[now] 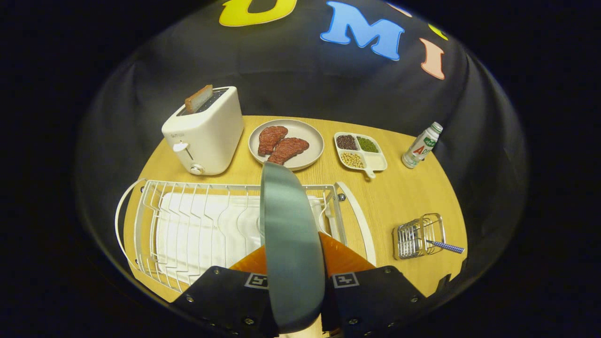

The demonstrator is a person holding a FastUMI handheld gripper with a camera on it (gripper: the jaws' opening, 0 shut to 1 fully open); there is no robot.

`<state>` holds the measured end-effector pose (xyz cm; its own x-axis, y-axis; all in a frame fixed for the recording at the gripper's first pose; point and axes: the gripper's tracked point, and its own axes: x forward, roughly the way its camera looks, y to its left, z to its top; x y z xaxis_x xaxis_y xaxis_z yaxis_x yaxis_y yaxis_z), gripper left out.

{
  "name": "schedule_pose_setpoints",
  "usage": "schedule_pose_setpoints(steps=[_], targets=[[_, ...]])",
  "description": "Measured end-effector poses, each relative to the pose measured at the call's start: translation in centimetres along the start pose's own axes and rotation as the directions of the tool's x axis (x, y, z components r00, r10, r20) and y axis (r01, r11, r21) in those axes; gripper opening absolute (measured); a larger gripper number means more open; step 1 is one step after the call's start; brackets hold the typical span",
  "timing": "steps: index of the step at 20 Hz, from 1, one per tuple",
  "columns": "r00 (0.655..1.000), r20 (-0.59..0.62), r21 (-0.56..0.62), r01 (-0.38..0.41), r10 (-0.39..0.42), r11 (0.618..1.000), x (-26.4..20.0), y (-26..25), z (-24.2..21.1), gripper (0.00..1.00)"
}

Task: Take the plate from the dish rack, then take the spoon from the basket and place it into the plate.

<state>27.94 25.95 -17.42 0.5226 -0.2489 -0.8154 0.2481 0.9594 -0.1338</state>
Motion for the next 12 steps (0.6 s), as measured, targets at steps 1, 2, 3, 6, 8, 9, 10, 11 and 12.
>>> schedule_pose_setpoints(steps=[1,2,3,6,8,9,10,11,12], targets=[[0.999,0.006,-0.028,0.040,-0.040,0.999,-0.5,0.0,0.3,0.32],[0.997,0.013,-0.057,0.083,-0.082,0.995,-1.0,-0.2,0.5,0.32],[0.992,0.020,-0.089,0.125,-0.124,0.988,-1.5,-0.5,0.7,0.32],[0.982,0.040,-0.133,0.186,-0.182,0.973,-3.1,-0.5,0.7,0.32],[0.979,0.051,-0.130,0.203,-0.198,0.971,-4.4,-0.6,0.4,0.32],[0.978,0.058,-0.128,0.205,-0.199,0.970,-5.1,-0.6,0.2,0.32],[0.978,0.069,-0.126,0.206,-0.199,0.970,-5.9,-0.7,0.1,0.32],[0.976,0.079,-0.126,0.211,-0.202,0.969,-6.7,-1.0,-0.1,0.32],[0.974,0.090,-0.128,0.218,-0.207,0.968,-7.6,-1.3,-0.2,0.32]])
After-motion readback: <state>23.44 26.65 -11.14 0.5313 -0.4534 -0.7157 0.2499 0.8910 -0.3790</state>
